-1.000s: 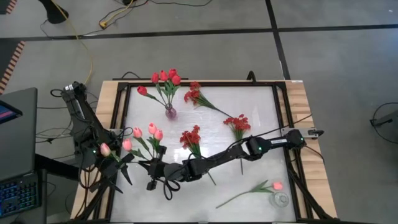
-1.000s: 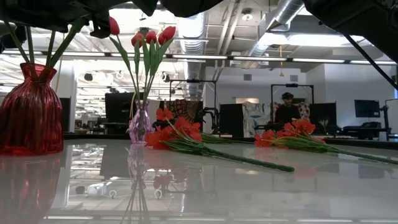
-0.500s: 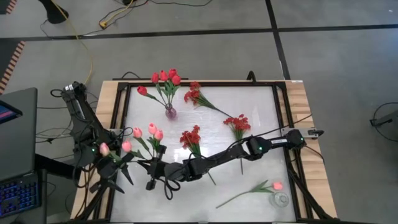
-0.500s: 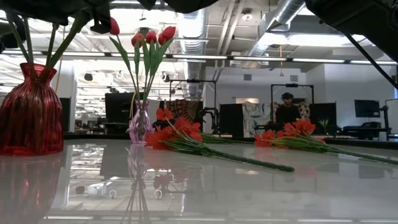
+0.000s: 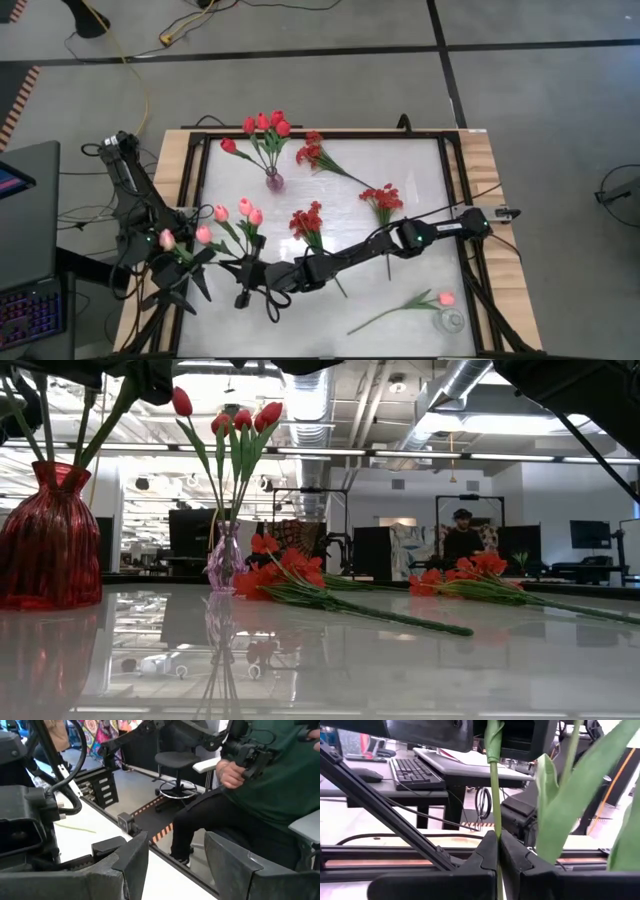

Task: Sort flowers into vase by color
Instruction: Adjust the pink tulips in the red vase

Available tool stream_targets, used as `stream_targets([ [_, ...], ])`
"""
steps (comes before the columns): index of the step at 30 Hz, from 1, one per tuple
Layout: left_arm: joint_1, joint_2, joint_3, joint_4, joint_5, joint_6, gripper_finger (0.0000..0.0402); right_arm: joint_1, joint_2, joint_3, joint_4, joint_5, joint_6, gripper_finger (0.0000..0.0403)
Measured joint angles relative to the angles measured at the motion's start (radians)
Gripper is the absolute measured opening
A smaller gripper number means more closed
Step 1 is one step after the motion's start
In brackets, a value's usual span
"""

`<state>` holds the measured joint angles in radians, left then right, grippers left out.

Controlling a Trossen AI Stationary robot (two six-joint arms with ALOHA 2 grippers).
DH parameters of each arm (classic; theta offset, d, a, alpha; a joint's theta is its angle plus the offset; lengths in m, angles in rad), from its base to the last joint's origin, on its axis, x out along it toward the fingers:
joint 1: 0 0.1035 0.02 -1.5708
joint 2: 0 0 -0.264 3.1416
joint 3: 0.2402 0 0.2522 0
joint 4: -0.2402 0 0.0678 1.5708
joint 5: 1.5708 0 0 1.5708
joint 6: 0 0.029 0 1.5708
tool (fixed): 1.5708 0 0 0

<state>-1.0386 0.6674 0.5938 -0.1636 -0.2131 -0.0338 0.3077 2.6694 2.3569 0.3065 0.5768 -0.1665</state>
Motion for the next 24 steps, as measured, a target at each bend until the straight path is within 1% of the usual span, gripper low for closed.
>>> stream_targets([
  [8, 0.000, -0.001, 0.000, 0.016, 0.015, -0.004, 0.0180, 0.000, 0.000, 0.000, -0.004, -0.009, -0.003, 0.0029],
  [12, -0.001, -0.002, 0.000, 0.000, -0.006, 0.000, 0.0180, -0.001, 0.000, 0.000, -0.007, -0.053, -0.022, 0.0029],
  [15, -0.001, -0.001, 0.000, -0.024, -0.014, -0.001, 0.0180, 0.002, 0.000, -0.001, -0.010, -0.052, -0.024, 0.0029],
  [24, -0.001, -0.002, 0.000, 0.001, -0.008, 0.004, 0.0180, 0.004, 0.000, -0.001, -0.008, -0.052, -0.026, 0.0029],
])
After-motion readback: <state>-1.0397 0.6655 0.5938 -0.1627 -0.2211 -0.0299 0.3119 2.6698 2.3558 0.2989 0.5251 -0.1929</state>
